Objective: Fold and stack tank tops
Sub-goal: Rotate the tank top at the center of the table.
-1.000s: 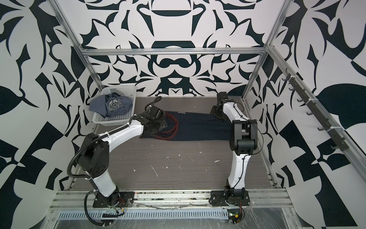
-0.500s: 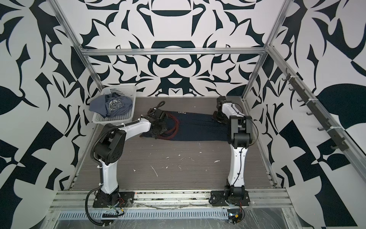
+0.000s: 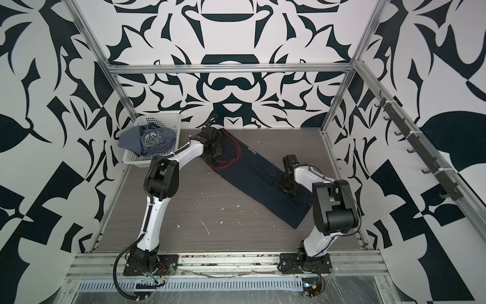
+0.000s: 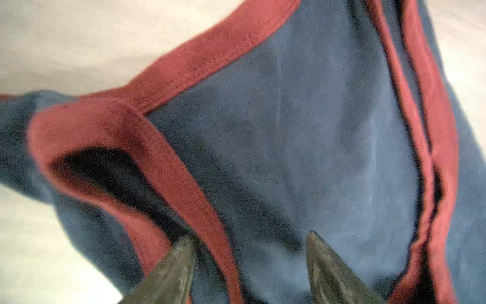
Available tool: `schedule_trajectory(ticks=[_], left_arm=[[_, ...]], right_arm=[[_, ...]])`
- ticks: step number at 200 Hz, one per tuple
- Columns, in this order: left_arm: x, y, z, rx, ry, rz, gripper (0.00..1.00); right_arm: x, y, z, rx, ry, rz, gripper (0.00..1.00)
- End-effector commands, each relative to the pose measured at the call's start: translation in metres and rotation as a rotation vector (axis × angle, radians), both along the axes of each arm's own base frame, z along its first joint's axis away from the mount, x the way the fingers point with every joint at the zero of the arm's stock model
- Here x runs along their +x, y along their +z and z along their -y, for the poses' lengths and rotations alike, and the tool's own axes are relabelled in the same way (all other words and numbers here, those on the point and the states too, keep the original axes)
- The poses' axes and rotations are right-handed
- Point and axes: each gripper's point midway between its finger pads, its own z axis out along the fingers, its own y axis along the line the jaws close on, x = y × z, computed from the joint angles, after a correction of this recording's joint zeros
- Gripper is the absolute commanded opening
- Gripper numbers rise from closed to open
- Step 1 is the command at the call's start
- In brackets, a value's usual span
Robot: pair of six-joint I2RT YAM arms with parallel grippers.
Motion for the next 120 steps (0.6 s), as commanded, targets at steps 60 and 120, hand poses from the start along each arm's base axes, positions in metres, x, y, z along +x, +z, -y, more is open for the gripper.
schedule_trajectory(ticks=[60,120], left_arm=[[0.034,-0.001,0.045,-0.135,-0.108,0.029,0.69],[0.047,0.088,0.06,-0.106,-0.183,0.185,0.81]], right_arm=[[-0.078,-0.001,-0.146,0.139,0.175,0.006,0.65],[-0.062,0.061,-0.128,-0.042,0.351,0.194,0.65]])
